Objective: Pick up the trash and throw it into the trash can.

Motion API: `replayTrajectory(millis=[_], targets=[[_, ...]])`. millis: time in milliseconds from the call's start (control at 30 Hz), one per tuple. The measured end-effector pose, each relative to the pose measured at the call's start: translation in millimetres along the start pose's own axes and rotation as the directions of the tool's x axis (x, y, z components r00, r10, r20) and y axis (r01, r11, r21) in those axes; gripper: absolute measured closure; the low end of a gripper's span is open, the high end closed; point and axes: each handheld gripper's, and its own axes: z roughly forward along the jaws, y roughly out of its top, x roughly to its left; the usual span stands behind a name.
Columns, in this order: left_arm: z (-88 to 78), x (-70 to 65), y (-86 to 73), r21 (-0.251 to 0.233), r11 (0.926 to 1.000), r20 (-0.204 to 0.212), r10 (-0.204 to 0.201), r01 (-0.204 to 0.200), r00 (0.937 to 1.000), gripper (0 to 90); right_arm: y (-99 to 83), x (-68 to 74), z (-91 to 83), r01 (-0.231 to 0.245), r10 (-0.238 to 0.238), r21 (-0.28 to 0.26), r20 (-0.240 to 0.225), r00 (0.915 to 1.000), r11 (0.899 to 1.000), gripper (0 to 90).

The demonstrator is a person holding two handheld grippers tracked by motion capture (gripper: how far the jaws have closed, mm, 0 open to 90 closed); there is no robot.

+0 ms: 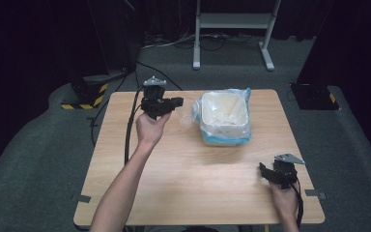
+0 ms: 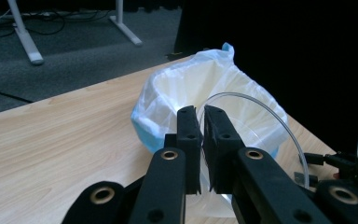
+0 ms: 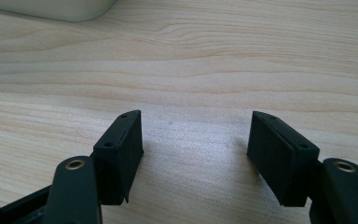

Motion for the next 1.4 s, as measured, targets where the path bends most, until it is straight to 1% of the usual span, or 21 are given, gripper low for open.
replayTrajectory(millis=[33, 100, 267, 367, 467, 567, 633, 667, 733, 800, 867, 900, 1000, 1100, 1233, 1400], targets=[[1.9, -0.3, 2.0, -0.003, 1.0, 0.008, -0.009, 0.009, 0.9999, 84.9, 0.0, 0.0, 0.1, 0.0, 0.0, -0.001, -0.001, 1.0, 1.0, 35.2], [4.4, -1.2, 4.5, -0.008, 0.9999, 0.011, -0.009, 0.009, 0.9999, 84.9, 0.0, 0.0, 0.0, 0.0, 0.0, -0.001, -0.001, 1.0, 1.0, 35.2], [16.5, -7.5, 15.9, -0.009, 0.9999, 0.02, 0.005, -0.004, 0.9998, 84.9, 0.0, 0.0, 0.0, 0.0, 0.0, 0.0, 0.0, 1.0, 1.0, 35.2], [20.1, -9.6, 19.4, -0.018, 0.9998, 0.026, 0.003, -0.003, 0.9997, 84.9, 0.0, 0.0, 0.0, 0.0, 0.0, 0.0, 0.0, 1.0, 1.0, 35.2], [23.8, -12.0, 22.1, -0.028, 0.9996, 0.04, -0.01, 0.011, 0.9992, 85.0, 0.0, 0.0, 0.0, 0.0, 0.0, 0.0, 0.0, 1.0, 1.0, 35.2], [29.1, -15.8, 24.7, -0.033, 0.9994, 0.046, -0.007, 0.009, 0.9989, 85.0, 0.0, 0.0, 0.0, 0.0, 0.0, 0.0, 0.0, 1.0, 1.0, 35.2], [30.5, -16.3, 25.1, -0.034, 0.9994, 0.05, -0.008, 0.01, 0.9987, 85.0, 0.0, 0.0, 0.0, 0.001, -0.001, 0.0, 0.0, 1.0, 1.0, 35.2], [35.4, -17.8, 25.5, -0.034, 0.9993, 0.059, -0.012, 0.014, 0.9982, 85.0, 0.0, 0.0, 0.0, 0.001, -0.001, 0.0, 0.0, 1.0, 1.0, 35.2], [37.0, -18.3, 25.5, -0.032, 0.9993, 0.063, -0.016, 0.018, 0.9979, 85.0, 0.0, 0.0, 0.0, 0.001, -0.001, 0.0, 0.0, 1.0, 1.0, 35.2], [44.2, -20.3, 25.5, -0.03, 0.9994, 0.068, -0.017, 0.019, 0.9975, 84.9, 0.0, -0.1, 0.0, 0.002, -0.002, 0.0, 0.001, 1.0, 1.0, 35.2], [45.8, -20.7, 25.6, -0.029, 0.9995, 0.067, -0.013, 0.015, 0.9977, 84.9, 0.0, 0.0, 0.0, 0.001, -0.001, 0.001, 0.001, 1.0, 1.0, 35.2], [50.3, -22.4, 25.6, -0.028, 0.9996, 0.069, -0.01, 0.012, 0.9976, 84.9, 0.0, 0.0, 0.0, 0.001, -0.001, 0.0, 0.001, 1.0, 1.0, 35.2], [54.5, -24.5, 25.7, -0.025, 0.9996, 0.072, -0.009, 0.011, 0.9974, 84.9, 0.0, 0.0, 0.0, 0.001, -0.001, 0.0, 0.001, 1.0, 1.0, 35.2], [63.0, -28.2, 26.0, -0.022, 0.9998, 0.075, 0.0, 0.002, 0.9972, 84.9, 0.0, 0.0, 0.0, 0.002, -0.002, 0.0, 0.001, 1.0, 1.0, 35.2], [71.6, -31.3, 25.5, -0.019, 0.9998, 0.078, -0.001, 0.002, 0.997, 84.9, 0.0, 0.0, 0.0, 0.001, -0.001, 0.0, 0.0, 1.0, 1.0, 35.2], [77.2, -32.9, 22.8, -0.014, 0.9999, 0.073, 0.011, -0.01, 0.9973, 84.6, 0.0, 0.1, 0.0, 0.0, 0.0, -0.001, 0.0, 1.0, 1.0, 35.2]])
